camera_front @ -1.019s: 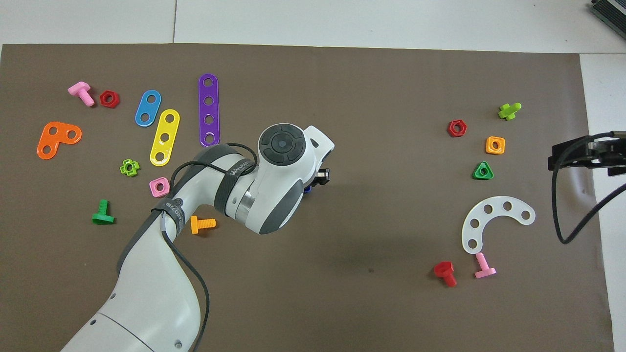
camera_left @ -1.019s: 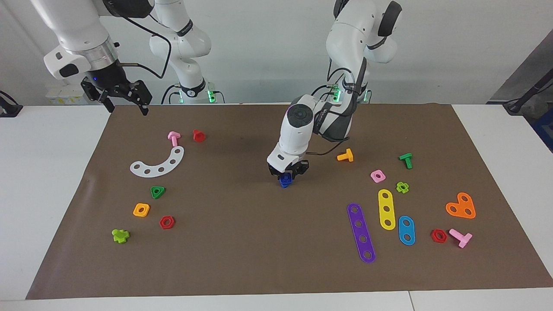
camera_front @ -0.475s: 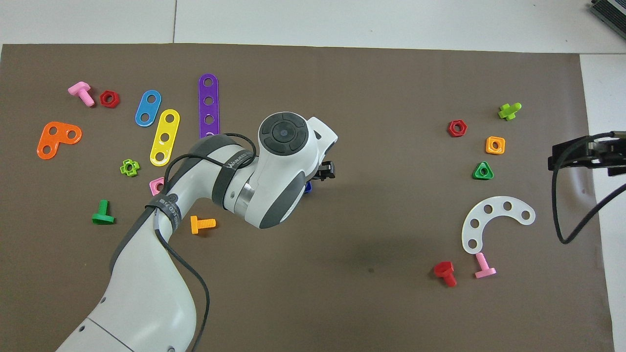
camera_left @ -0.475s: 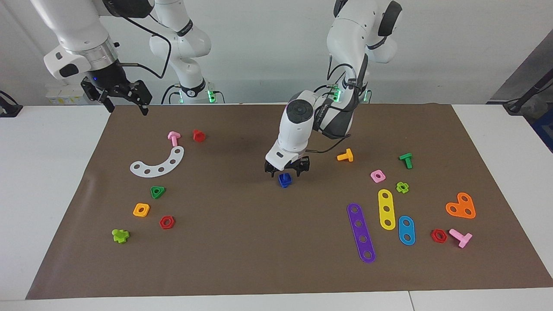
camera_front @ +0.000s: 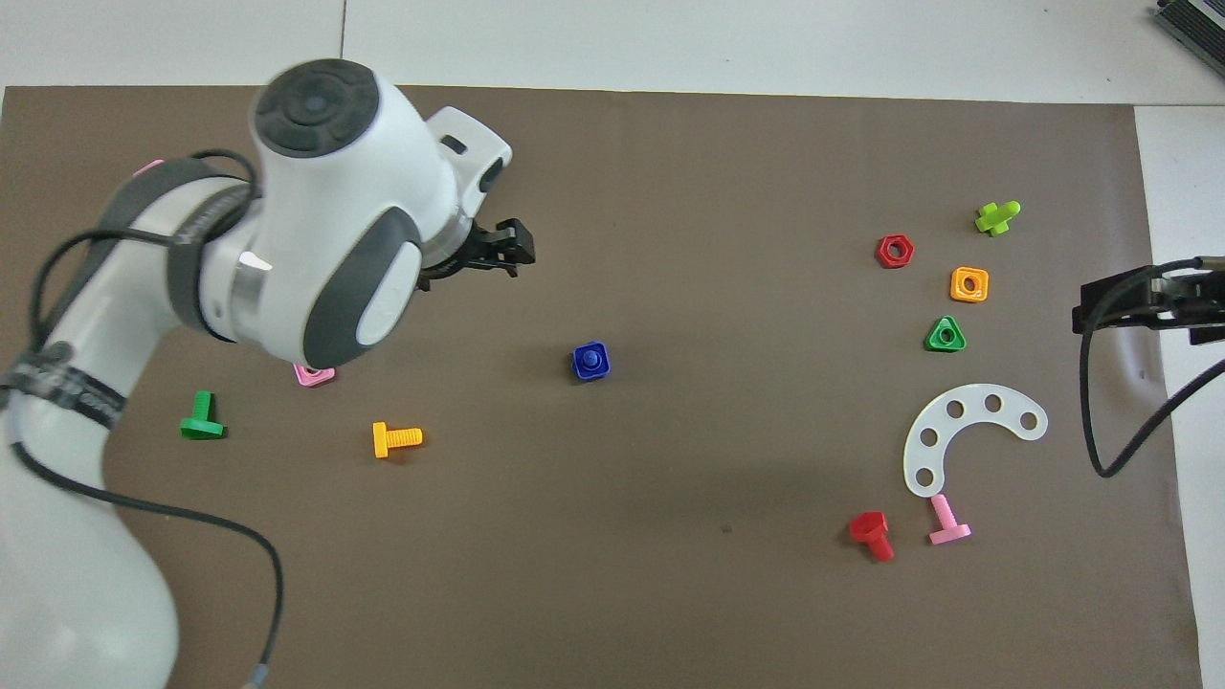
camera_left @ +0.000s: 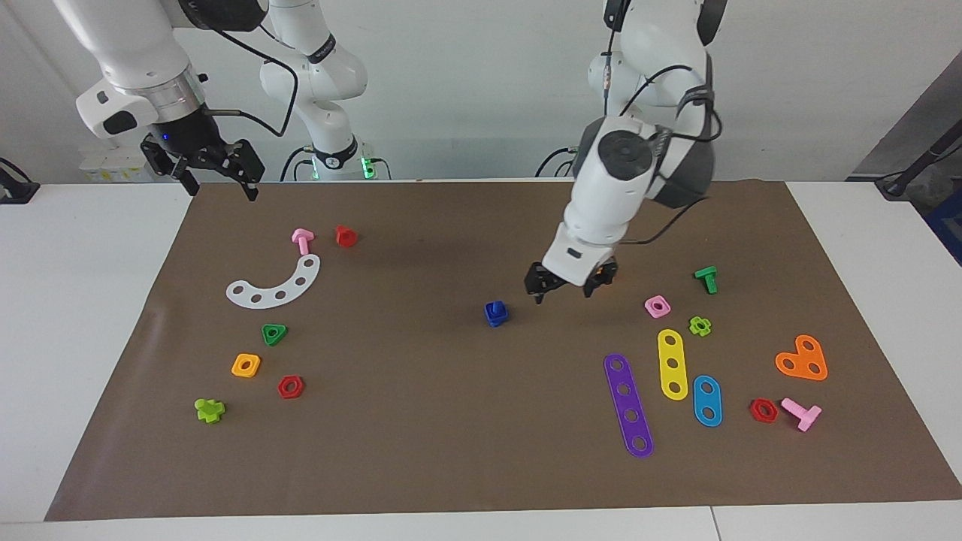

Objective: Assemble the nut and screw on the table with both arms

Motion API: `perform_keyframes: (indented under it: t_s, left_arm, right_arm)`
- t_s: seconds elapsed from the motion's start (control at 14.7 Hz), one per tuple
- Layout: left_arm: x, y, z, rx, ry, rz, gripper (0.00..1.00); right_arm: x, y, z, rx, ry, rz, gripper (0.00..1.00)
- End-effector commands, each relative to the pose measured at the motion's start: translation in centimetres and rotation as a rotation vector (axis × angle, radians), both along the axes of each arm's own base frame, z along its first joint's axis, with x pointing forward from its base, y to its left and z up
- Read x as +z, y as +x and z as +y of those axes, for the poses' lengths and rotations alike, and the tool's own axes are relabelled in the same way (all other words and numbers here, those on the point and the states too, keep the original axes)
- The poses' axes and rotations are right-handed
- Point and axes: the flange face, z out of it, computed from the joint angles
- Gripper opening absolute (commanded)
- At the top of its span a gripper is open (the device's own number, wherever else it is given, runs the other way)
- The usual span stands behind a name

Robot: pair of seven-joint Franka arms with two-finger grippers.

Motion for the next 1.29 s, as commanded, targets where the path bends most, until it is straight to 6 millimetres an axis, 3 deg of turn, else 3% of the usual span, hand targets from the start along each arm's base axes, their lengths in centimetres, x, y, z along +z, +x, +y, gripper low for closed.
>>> perform_keyframes:
  t_s: [0.0,0.2,0.48,0.68,0.95,1.22]
  left_arm:
    - [2.7,0.0,9.1,-0.065,0.014,0.047,1.0]
    - [5.1,-0.8,16.4,-0.072,0.012,0.069,1.0]
    - [7.0,-2.4,20.2,-0.067,0.047,0.044,1.0]
    - [8.8,-3.4,21.9,-0.087,0.064,0.054,1.0]
    - [10.9,-4.1,22.3,-0.089,0.091,0.086,1.0]
    - [11.3,-3.8,22.9,-0.163,0.142,0.058,1.0]
  right_arm:
    - [0.1,-0.5,-0.2,0.019,0.006,0.001,1.0]
    - [0.1,-0.5,-0.2,0.019,0.004,0.001,1.0]
    - [0.1,-0.5,-0.2,0.019,0.006,0.001,1.0]
    - [0.1,-0.5,-0.2,0.019,0.006,0.001,1.0]
    - [0.1,-0.5,-0.2,0.019,0.006,0.003,1.0]
    - [0.1,-0.5,-0.2,0.019,0.006,0.001,1.0]
